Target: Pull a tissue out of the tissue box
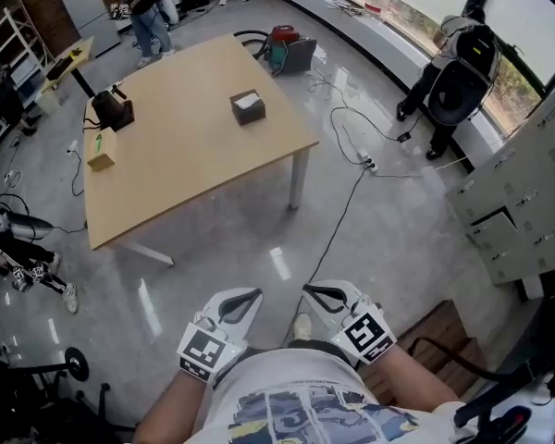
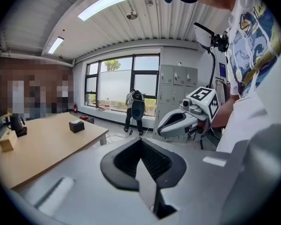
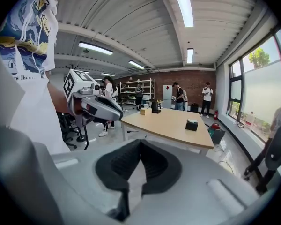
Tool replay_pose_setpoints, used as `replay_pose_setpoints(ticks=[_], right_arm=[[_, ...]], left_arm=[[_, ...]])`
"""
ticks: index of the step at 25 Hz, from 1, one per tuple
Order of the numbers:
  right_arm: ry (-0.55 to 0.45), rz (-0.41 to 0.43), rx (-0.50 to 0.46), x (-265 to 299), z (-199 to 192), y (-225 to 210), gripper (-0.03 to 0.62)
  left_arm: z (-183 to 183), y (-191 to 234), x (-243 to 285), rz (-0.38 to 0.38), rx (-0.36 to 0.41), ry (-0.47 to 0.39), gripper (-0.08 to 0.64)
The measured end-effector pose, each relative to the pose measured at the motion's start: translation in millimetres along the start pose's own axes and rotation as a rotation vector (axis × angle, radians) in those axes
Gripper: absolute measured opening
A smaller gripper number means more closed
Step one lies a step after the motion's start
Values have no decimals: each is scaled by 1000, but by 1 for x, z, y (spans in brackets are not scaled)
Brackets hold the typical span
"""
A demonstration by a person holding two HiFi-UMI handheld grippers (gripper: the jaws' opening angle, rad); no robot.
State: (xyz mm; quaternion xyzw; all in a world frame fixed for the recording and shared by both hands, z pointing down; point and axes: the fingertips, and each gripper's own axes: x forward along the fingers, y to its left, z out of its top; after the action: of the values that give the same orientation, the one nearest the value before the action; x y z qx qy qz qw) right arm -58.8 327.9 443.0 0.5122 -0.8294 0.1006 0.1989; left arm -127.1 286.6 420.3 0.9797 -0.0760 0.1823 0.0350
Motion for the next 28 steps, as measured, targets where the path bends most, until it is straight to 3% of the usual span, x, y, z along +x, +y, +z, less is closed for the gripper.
replay_pose_setpoints(ticks=[5, 13, 19, 28], right_arm=[[-5, 41, -42, -10, -11, -44, 3], [-11, 51, -20, 17, -11, -84, 3], [18, 12, -20, 49, 3, -121, 3], [30, -38, -26, 133, 55, -181, 3]], left_arm=[[14, -1, 40, 66, -41, 1, 2], [18, 29, 69, 68, -60, 23, 2], [23, 87, 94, 29, -65, 6, 2], [58, 195, 114, -39, -24, -43, 2]])
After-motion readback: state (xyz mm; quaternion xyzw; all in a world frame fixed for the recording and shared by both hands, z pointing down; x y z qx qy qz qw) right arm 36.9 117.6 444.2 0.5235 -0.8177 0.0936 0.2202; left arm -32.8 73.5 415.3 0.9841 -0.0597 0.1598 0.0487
